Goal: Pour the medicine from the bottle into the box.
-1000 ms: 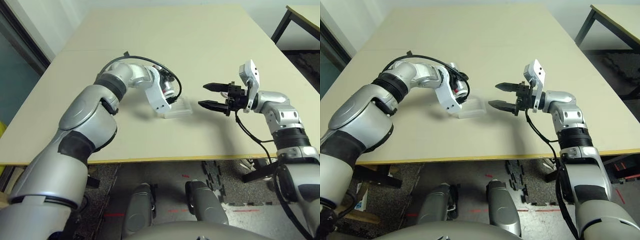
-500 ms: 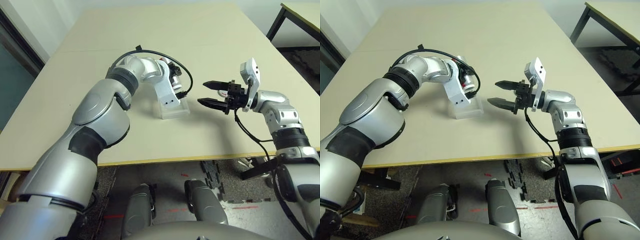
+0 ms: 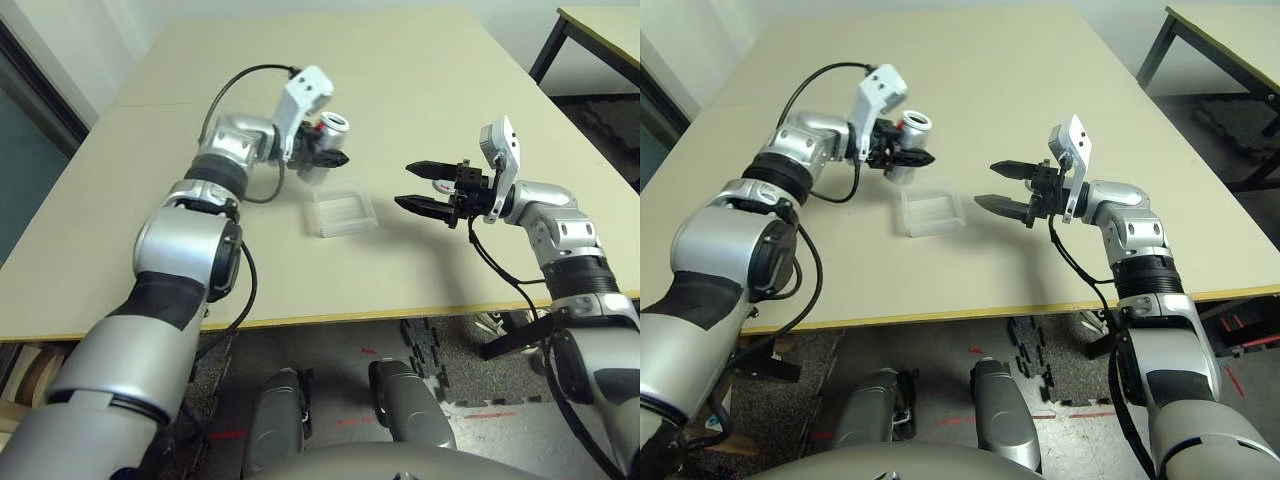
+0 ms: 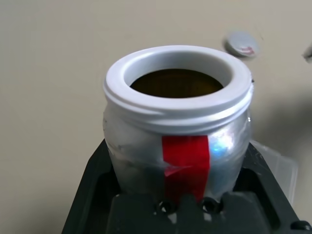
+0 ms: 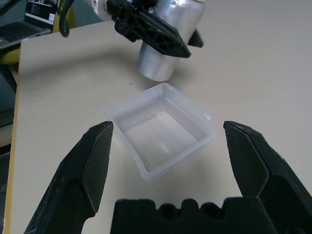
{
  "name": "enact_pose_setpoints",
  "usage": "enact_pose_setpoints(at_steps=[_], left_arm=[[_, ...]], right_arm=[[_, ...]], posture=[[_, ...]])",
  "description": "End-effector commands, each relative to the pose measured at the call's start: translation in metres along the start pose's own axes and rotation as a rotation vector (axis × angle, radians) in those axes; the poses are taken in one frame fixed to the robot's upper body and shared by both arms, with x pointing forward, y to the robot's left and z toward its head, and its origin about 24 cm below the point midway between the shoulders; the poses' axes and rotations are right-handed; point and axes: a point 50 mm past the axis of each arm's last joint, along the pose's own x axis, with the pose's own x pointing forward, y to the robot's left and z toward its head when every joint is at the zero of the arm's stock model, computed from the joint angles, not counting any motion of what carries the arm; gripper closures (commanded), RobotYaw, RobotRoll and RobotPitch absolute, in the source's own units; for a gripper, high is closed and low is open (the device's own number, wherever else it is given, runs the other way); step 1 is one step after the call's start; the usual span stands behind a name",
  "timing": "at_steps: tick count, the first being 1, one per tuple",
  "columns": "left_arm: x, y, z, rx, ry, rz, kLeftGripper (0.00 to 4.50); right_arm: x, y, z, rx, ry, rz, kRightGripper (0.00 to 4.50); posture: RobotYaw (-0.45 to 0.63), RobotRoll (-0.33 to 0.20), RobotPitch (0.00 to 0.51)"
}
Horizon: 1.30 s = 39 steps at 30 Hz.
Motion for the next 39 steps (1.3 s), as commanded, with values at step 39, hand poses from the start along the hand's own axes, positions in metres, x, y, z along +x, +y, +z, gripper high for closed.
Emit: enact_pose_setpoints(at_steps=[39], left_arm=[[0.054, -0.074, 0.031, 2.595, 0.223, -0.171, 1.83]], right_arm=[[-0.001, 0.0, -0.001, 0.024, -0.058, -0.046, 0.0]], posture=[[-0.31, 0.0, 0.071]])
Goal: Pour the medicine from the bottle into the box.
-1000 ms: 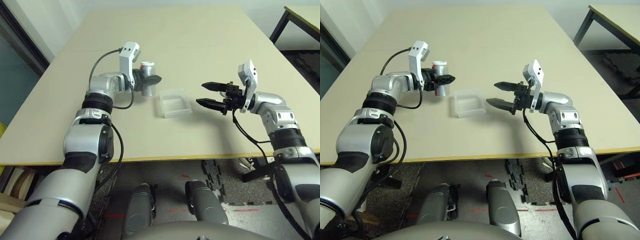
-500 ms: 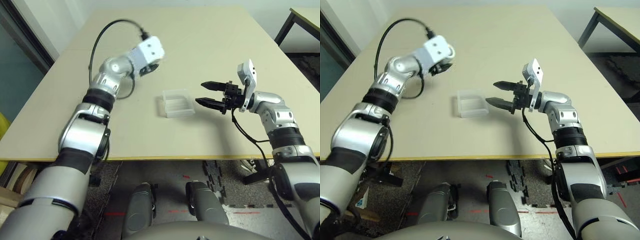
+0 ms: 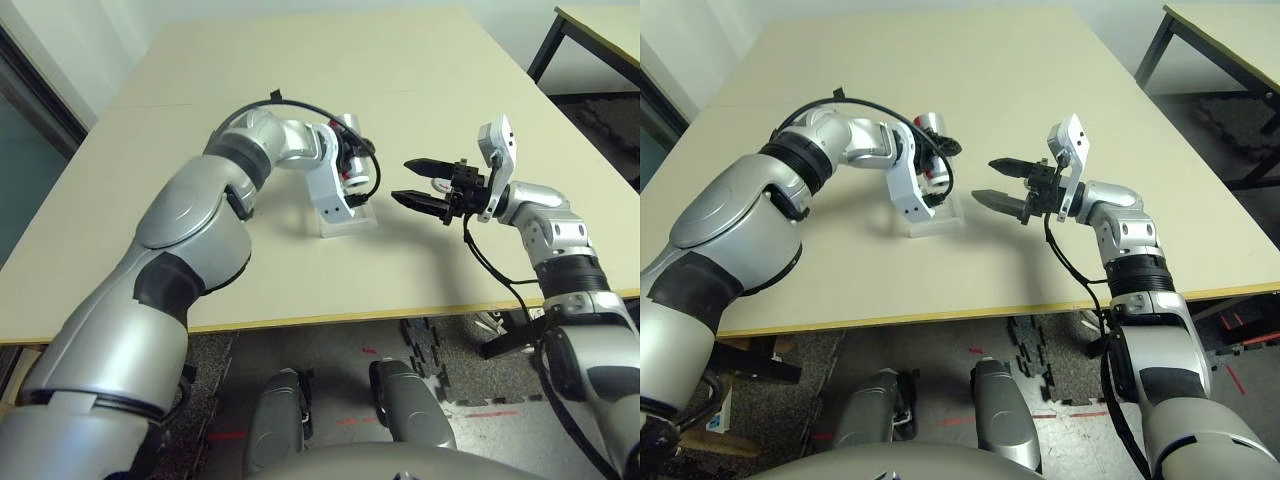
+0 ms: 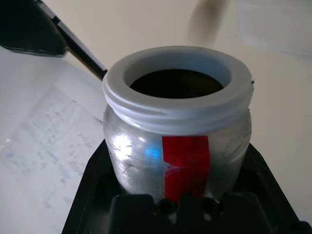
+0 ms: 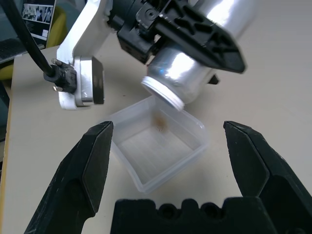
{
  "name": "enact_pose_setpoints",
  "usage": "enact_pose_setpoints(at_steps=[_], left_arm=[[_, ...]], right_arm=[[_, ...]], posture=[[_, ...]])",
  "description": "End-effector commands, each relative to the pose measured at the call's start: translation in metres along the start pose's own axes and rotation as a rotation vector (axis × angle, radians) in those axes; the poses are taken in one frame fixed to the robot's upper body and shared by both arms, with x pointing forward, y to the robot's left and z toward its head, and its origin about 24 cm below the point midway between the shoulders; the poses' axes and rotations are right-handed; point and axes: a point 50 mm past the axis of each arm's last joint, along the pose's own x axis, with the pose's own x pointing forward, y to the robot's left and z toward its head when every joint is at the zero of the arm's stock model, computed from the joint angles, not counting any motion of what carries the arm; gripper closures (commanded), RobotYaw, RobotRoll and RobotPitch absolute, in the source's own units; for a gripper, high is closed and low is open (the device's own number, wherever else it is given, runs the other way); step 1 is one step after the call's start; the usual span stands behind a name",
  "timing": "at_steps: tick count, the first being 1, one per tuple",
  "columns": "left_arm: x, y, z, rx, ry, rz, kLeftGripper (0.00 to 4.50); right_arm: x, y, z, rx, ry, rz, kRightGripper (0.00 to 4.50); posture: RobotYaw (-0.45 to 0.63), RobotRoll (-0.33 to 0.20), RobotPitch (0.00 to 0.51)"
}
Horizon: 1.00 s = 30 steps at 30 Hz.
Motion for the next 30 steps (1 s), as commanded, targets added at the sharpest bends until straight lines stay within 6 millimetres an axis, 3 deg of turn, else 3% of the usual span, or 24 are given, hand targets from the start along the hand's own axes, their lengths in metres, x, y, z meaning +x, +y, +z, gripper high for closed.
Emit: enact_pose_setpoints(at_steps=[1, 3, 10, 17, 19, 25, 30], left_arm=[[0.0, -0.006, 0.0, 0.041, -0.002, -0.057, 1.83], [-0.001, -0.007, -0.001, 0.036, 0.002, -0.071, 1.83], [-0.012, -0.015, -0.012, -0.406, 0.058, -0.042, 1.83], [-0.03, -0.025, -0.036, -1.439, 0.001, 0.178, 1.83], [-0.034, -0.033, -0.039, -1.635, -0.031, 0.236, 1.83], [-0.045, -0.067, -0.04, -2.041, -0.004, 0.409, 1.83], [-0.059, -0.093, -0.042, -2.259, 0.096, 0.545, 1.83]], right_arm=[[-0.005, 0.0, 0.0, 0.008, -0.01, -0.018, 0.0], [-0.005, 0.0, 0.0, 0.01, -0.01, -0.019, 0.0], [-0.001, 0.0, 0.001, 0.01, -0.014, -0.013, 0.0], [-0.001, 0.0, 0.002, 0.003, -0.007, 0.003, 0.0], [-0.001, 0.0, 0.002, -0.016, 0.01, 0.011, 0.0], [-0.002, -0.001, 0.001, -0.073, 0.068, 0.037, 0.0], [-0.001, -0.003, 0.0, -0.1, 0.108, 0.057, 0.0]], posture=[[-0.31, 0.0, 0.069], [-0.31, 0.0, 0.069], [-0.29, 0.0, 0.064], [-0.28, 0.0, 0.055], [-0.27, 0.0, 0.055], [-0.25, 0.0, 0.061], [-0.23, 0.0, 0.066]])
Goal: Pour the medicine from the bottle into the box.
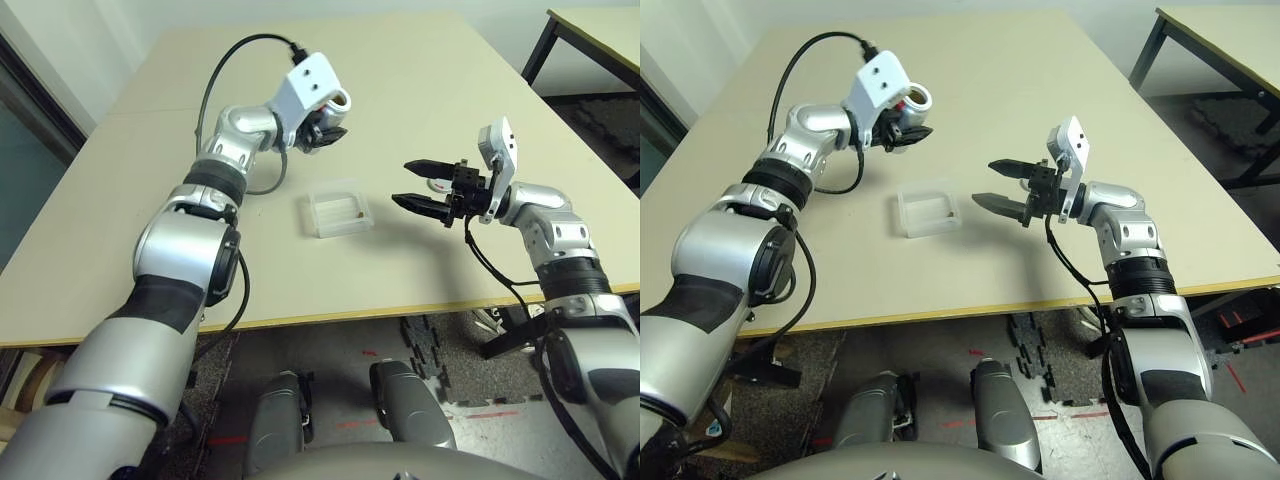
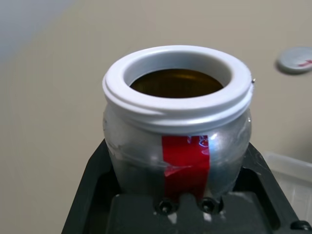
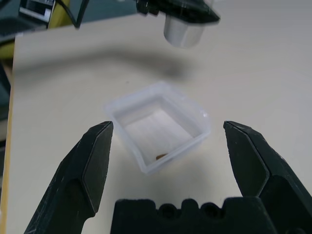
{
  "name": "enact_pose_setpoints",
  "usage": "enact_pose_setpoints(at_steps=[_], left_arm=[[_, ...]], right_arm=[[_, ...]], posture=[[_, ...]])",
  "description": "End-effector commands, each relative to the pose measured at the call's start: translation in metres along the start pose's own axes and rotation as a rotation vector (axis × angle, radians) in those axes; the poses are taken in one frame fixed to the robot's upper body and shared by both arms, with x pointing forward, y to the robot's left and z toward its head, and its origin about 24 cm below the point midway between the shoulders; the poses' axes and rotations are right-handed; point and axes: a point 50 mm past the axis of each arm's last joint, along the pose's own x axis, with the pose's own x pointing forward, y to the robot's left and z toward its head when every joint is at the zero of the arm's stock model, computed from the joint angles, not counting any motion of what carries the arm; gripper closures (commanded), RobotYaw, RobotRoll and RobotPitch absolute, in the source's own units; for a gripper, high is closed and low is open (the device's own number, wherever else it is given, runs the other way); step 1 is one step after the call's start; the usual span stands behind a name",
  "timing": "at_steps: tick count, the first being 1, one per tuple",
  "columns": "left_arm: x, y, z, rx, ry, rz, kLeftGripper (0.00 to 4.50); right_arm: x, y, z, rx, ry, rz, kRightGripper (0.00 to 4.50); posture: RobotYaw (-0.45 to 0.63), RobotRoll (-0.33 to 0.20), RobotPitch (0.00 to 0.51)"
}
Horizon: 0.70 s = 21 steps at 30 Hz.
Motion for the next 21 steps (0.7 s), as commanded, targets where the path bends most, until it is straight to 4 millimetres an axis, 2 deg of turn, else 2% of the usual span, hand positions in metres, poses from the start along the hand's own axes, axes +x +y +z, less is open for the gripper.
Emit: enact_pose_setpoints(at_steps=[1, 12, 21], left_arm=[[-0.012, 0.015, -0.005, -0.14, -0.033, 0.116, 1.83], [-0.036, 0.029, -0.035, -0.421, -0.137, 0.333, 1.83], [-0.05, 0.024, -0.065, -0.458, -0.166, 0.421, 1.83]], right_arm=[[0.002, -0.002, 0.001, -0.039, 0.046, 0.017, 0.0], [0.007, -0.006, 0.001, -0.048, 0.073, 0.038, 0.0], [0.007, -0.006, -0.002, -0.047, 0.092, 0.054, 0.0]], posture=[[-0.23, 0.0, 0.067], [-0.2, 0.0, 0.077], [-0.19, 0.0, 0.086]])
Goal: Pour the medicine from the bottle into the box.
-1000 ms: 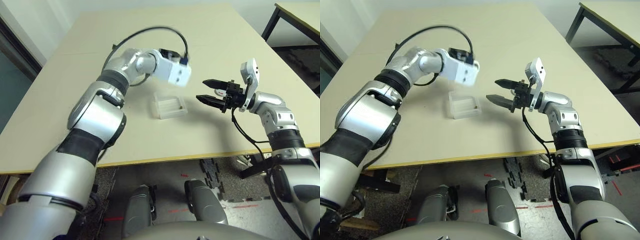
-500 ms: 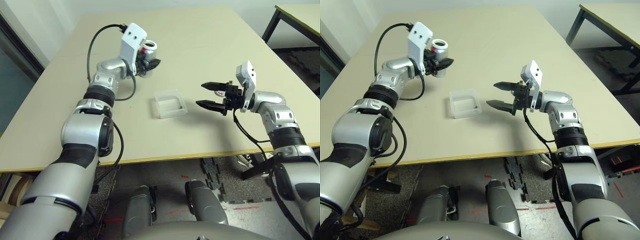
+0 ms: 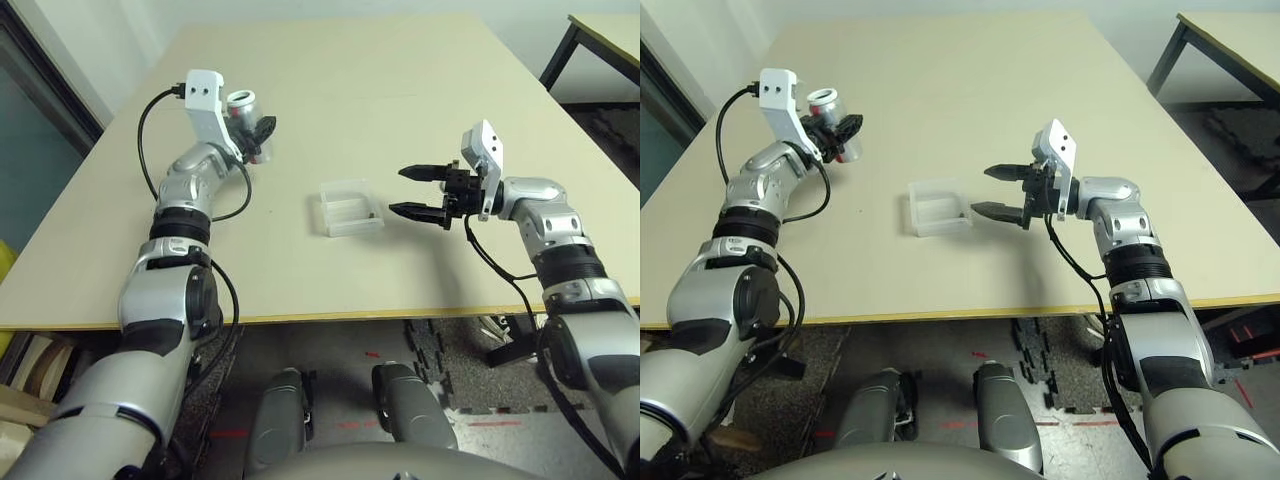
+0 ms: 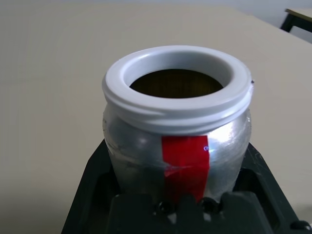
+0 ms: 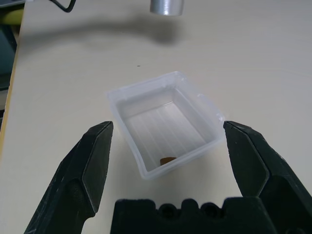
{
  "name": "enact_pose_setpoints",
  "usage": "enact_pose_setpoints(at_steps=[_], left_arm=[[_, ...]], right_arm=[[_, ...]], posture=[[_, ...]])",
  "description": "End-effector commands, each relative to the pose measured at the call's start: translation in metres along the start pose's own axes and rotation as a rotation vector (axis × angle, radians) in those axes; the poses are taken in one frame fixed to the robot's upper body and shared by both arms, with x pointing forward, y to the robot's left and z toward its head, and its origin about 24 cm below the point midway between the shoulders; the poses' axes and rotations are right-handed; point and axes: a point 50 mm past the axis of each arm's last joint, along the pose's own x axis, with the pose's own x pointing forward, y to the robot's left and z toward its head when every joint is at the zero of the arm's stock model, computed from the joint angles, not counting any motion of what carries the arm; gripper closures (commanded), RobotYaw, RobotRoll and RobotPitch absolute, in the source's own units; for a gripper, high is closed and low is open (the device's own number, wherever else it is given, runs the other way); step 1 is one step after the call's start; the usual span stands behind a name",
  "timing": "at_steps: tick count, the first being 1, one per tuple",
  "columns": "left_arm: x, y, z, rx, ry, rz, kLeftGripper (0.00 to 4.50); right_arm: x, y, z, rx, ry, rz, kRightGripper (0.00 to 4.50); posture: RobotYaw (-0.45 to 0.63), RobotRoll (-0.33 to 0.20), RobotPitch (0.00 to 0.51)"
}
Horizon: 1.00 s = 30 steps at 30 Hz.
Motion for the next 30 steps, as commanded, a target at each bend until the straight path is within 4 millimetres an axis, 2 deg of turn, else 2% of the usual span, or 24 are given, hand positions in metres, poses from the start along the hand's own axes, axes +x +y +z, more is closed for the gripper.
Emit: enact_pose_setpoints(at_steps=[1, 15, 30], left_arm=[[-0.004, 0.003, -0.002, -0.022, -0.057, 0.028, 1.83], [-0.006, 0.002, -0.033, -0.063, -0.042, 0.049, 1.83], [-0.011, 0.009, -0.052, 0.011, -0.016, 0.06, 1.83]], right_arm=[[0.0, 0.0, 0.0, -0.012, 0.015, 0.013, 0.0], [-0.001, 0.001, -0.002, -0.015, 0.041, 0.027, 0.0], [-0.006, 0.001, -0.004, -0.015, 0.051, 0.018, 0.0]], posture=[[-0.18, 0.0, 0.087], [-0.19, 0.0, 0.091], [-0.21, 0.0, 0.08]])
